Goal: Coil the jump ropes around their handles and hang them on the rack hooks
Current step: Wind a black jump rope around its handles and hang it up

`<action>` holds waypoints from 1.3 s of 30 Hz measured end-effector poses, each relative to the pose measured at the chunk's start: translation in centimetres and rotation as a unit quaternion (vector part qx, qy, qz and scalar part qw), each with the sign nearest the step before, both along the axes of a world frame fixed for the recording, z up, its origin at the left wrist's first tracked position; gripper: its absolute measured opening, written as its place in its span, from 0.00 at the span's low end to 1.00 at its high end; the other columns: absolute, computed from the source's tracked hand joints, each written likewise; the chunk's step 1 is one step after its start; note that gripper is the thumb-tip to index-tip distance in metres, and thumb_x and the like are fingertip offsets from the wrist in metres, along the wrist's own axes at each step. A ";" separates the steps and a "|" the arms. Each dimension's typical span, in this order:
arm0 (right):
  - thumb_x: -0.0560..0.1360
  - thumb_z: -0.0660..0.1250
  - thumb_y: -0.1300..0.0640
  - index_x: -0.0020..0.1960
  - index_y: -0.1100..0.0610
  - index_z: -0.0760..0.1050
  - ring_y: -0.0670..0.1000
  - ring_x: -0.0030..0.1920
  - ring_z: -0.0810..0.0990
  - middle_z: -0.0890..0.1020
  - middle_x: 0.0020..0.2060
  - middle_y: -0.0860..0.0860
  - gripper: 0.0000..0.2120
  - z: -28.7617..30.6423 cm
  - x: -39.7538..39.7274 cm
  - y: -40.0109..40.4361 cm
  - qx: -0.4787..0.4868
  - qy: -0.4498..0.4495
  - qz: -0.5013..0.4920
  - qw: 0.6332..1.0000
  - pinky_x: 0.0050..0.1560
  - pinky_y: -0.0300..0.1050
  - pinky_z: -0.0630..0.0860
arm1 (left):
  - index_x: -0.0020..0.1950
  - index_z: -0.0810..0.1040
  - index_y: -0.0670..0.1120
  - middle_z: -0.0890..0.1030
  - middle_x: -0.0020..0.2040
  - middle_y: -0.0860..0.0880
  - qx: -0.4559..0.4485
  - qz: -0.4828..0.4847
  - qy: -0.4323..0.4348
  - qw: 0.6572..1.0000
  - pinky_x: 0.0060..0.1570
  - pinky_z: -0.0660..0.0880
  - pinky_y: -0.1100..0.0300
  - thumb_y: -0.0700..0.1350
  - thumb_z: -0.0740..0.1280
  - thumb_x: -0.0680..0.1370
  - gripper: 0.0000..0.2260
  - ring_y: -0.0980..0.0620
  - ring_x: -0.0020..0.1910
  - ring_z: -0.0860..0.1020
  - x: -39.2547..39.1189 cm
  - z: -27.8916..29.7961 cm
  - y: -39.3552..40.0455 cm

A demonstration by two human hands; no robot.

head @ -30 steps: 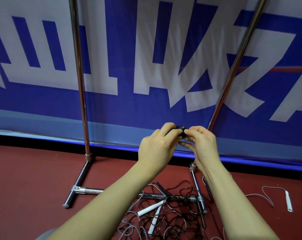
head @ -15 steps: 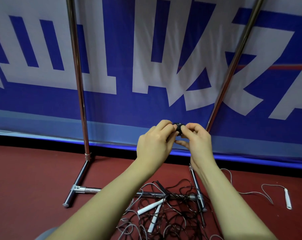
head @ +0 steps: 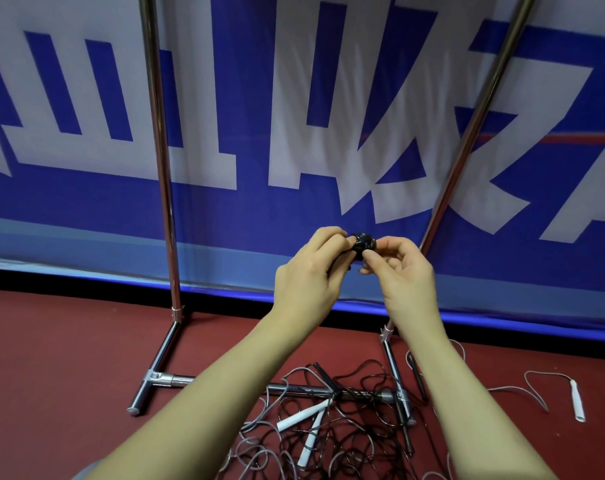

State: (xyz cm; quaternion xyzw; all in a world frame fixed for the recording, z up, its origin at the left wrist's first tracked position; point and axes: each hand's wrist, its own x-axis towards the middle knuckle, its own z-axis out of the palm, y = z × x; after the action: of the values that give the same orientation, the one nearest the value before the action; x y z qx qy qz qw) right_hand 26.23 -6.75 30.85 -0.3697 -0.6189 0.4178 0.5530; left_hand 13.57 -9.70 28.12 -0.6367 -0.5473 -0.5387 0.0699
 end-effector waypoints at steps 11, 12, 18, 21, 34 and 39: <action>0.75 0.68 0.67 0.44 0.56 0.77 0.43 0.33 0.79 0.82 0.33 0.45 0.07 -0.4 -0.2 -0.1 -0.006 0.062 -0.023 0.998 0.38 0.37 0.77 | 0.54 0.71 0.56 0.77 0.56 0.58 0.089 0.022 0.035 0.995 0.23 0.74 0.55 0.47 0.60 0.79 0.05 0.52 0.41 0.81 0.4 -0.9 1.0; 0.75 0.67 0.68 0.43 0.57 0.78 0.43 0.33 0.79 0.82 0.32 0.45 0.07 -0.4 -0.1 0.0 -0.011 0.072 -0.013 0.997 0.36 0.37 0.76 | 0.54 0.72 0.56 0.77 0.56 0.58 0.079 0.014 0.020 0.997 0.24 0.74 0.54 0.48 0.60 0.79 0.05 0.54 0.41 0.80 0.3 -0.9 1.1; 0.73 0.67 0.69 0.41 0.61 0.79 0.47 0.33 0.79 0.82 0.31 0.50 0.06 0.0 1.5 0.9 -0.061 0.123 0.057 0.989 0.34 0.36 0.74 | 0.55 0.73 0.56 0.77 0.55 0.59 0.043 -0.064 -0.017 0.997 0.31 0.76 0.51 0.50 0.60 0.80 0.06 0.57 0.39 0.79 -0.5 -0.5 0.8; 0.72 0.68 0.70 0.39 0.61 0.77 0.47 0.31 0.78 0.80 0.28 0.51 0.06 0.2 1.6 0.9 -0.083 0.132 0.064 0.986 0.34 0.38 0.75 | 0.56 0.72 0.58 0.76 0.55 0.59 0.029 -0.061 0.019 0.998 0.30 0.77 0.50 0.49 0.61 0.80 0.06 0.57 0.41 0.79 -0.2 -0.5 0.5; 0.74 0.66 0.69 0.38 0.60 0.72 0.52 0.36 0.79 0.77 0.35 0.55 0.09 -0.1 0.7 1.3 -0.147 0.158 0.049 0.975 0.42 0.43 0.76 | 0.54 0.72 0.57 0.83 0.54 0.48 0.128 0.071 0.120 0.982 0.22 0.68 0.65 0.52 0.63 0.77 0.07 0.50 0.38 0.82 0.2 -1.4 1.8; 0.74 0.65 0.71 0.37 0.60 0.72 0.52 0.36 0.79 0.76 0.35 0.55 0.10 -0.1 0.6 1.3 -0.135 0.142 0.038 0.980 0.44 0.44 0.77 | 0.60 0.76 0.57 0.84 0.51 0.52 0.103 0.087 0.121 0.983 0.25 0.74 0.61 0.55 0.61 0.77 0.13 0.50 0.42 0.82 0.2 -1.4 1.6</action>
State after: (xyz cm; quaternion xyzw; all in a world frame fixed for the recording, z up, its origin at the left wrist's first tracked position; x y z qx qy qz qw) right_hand 26.79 -5.46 30.71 -0.3544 -0.4855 0.5666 0.5636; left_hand 13.75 -8.12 26.69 -0.6364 -0.5302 -0.5028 0.2472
